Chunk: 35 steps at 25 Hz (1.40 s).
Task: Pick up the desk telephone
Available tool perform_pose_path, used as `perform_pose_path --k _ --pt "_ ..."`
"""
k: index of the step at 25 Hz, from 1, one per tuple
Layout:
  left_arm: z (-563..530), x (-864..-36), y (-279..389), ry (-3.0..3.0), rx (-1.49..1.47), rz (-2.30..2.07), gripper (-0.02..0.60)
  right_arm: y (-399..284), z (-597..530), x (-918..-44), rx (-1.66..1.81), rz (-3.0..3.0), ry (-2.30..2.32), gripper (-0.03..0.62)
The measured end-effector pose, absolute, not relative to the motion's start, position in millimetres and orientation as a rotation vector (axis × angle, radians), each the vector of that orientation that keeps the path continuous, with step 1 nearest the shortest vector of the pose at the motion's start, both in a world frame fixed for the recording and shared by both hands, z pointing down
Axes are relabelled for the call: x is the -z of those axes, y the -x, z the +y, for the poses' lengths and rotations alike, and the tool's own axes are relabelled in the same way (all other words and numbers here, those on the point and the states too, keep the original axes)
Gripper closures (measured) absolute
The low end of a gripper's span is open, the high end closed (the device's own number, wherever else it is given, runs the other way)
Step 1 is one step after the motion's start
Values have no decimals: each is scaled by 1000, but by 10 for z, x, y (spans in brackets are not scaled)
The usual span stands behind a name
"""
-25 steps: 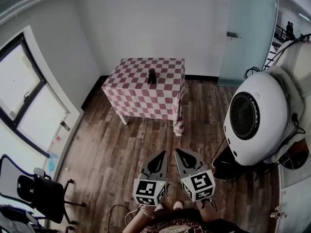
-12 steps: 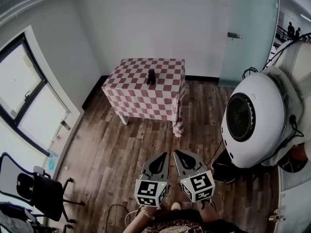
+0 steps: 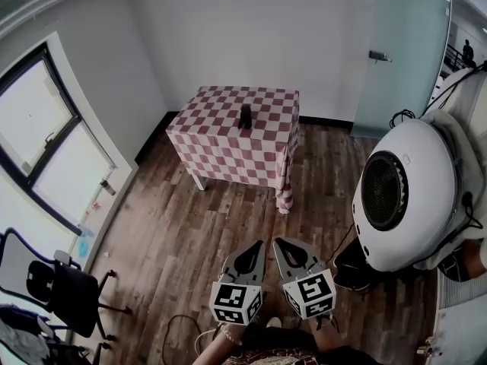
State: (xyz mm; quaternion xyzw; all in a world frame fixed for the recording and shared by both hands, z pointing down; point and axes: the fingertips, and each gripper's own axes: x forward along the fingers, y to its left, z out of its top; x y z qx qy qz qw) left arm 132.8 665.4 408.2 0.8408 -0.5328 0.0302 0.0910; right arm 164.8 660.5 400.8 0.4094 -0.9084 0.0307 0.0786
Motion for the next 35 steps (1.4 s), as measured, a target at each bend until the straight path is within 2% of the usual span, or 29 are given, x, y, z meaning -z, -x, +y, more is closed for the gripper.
perform_pose_path --k 25,35 --pt "4964 -4231 -866 -2561 -118 -1450 572 -1175 4957 -4064 -105 -2643 -1369 577" --pt "4748 -4343 -595 -2550 -157 -1444 572 -928 4764 -4168 -141 -2609 -1383 577"
